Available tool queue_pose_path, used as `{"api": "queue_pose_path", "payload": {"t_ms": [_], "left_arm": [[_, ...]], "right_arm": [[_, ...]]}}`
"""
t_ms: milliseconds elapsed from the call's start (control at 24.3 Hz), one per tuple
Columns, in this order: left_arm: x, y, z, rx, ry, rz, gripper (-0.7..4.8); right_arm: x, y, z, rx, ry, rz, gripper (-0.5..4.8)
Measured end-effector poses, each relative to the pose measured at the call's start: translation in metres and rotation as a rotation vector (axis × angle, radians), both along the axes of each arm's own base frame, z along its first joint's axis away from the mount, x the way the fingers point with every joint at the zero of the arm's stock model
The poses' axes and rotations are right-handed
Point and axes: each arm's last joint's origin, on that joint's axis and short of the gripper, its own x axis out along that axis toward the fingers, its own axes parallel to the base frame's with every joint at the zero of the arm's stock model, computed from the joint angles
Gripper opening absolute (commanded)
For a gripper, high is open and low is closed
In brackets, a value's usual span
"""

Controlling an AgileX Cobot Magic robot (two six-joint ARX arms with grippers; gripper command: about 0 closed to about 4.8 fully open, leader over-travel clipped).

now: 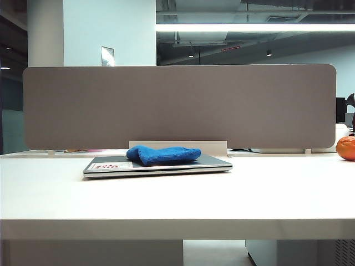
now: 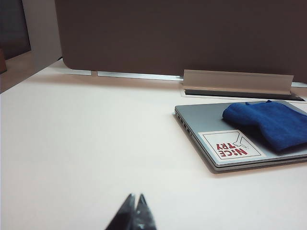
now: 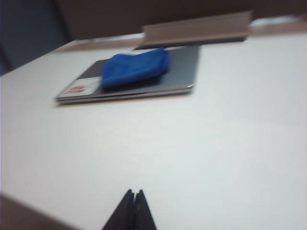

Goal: Pick up the blue rag and put it over the laptop.

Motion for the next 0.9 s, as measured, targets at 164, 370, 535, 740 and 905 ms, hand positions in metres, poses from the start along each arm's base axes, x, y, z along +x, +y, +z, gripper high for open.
{"api": "queue_pose_path", "payload": {"t_ms": [164,370,535,740,905], "left_arm": [[0.0,0.0,0.0,0.0,0.0,0.0,-0.05],[0.0,0.0,0.0,0.0,0.0,0.0,-0.05],[0.0,0.0,0.0,0.0,0.0,0.0,-0.05],[0.0,0.0,0.0,0.0,0.0,0.0,-0.05],[0.0,0.0,0.0,0.0,-0.002,0.0,-0.05]], "right_arm": [[0.002,-0.006,0.003,-0.047,-0.04,-0.213,0.0],[0.003,-0.012,0.004,-0.069,-0.049,-0.419,0.0],[0.003,-0.013,0.003,-0.078,-0.047,-0.461,-0.01],[0.003,-0.014,0.002,-0.084,-0.033,-0.481,0.0],[0.003,-0.014,0.002,-0.084,-0.033,-0.476,0.0]]}}
